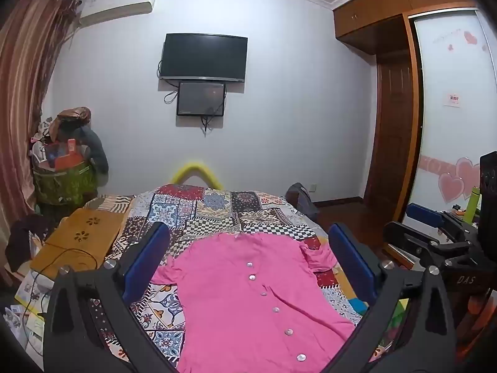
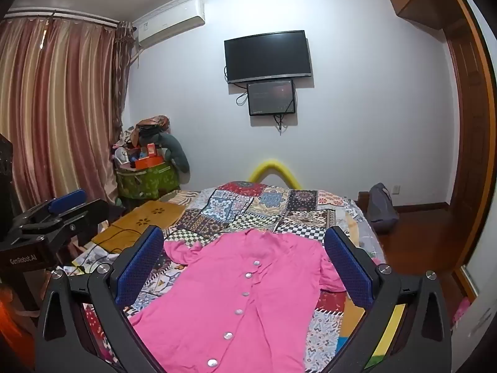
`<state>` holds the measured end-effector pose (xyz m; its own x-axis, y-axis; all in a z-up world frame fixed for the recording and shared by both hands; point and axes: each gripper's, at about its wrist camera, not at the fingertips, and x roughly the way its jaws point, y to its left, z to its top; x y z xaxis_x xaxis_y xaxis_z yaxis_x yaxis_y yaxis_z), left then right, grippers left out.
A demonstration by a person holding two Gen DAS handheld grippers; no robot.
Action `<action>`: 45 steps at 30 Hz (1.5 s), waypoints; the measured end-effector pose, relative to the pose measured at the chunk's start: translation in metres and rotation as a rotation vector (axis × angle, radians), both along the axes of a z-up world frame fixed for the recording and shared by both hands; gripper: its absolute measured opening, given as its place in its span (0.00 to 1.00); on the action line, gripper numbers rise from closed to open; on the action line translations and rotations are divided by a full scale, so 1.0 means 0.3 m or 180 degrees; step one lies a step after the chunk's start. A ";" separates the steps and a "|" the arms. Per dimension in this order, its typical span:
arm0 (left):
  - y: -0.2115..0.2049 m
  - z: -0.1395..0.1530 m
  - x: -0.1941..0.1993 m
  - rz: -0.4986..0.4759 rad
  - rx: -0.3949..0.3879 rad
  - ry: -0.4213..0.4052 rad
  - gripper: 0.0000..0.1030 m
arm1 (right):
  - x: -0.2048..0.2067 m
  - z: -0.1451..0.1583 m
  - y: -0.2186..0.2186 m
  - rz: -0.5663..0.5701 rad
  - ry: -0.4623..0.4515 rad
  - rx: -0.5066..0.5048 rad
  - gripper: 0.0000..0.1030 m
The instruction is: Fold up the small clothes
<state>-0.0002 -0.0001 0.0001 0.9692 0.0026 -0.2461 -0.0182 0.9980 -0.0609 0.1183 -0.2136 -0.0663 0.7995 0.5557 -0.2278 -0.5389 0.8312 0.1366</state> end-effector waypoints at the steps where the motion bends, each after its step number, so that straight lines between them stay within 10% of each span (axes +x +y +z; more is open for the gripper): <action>1: 0.000 0.000 -0.001 0.0006 0.0007 -0.0013 1.00 | 0.001 0.000 0.000 0.0000 0.0024 0.0005 1.00; 45: 0.007 -0.009 0.028 -0.0024 -0.0008 0.0054 1.00 | 0.011 -0.006 -0.002 -0.0035 0.0087 0.0005 1.00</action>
<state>0.0083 0.0020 -0.0027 0.9649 -0.0053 -0.2626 -0.0117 0.9979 -0.0631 0.1216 -0.2142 -0.0681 0.7991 0.5473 -0.2488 -0.5257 0.8369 0.1527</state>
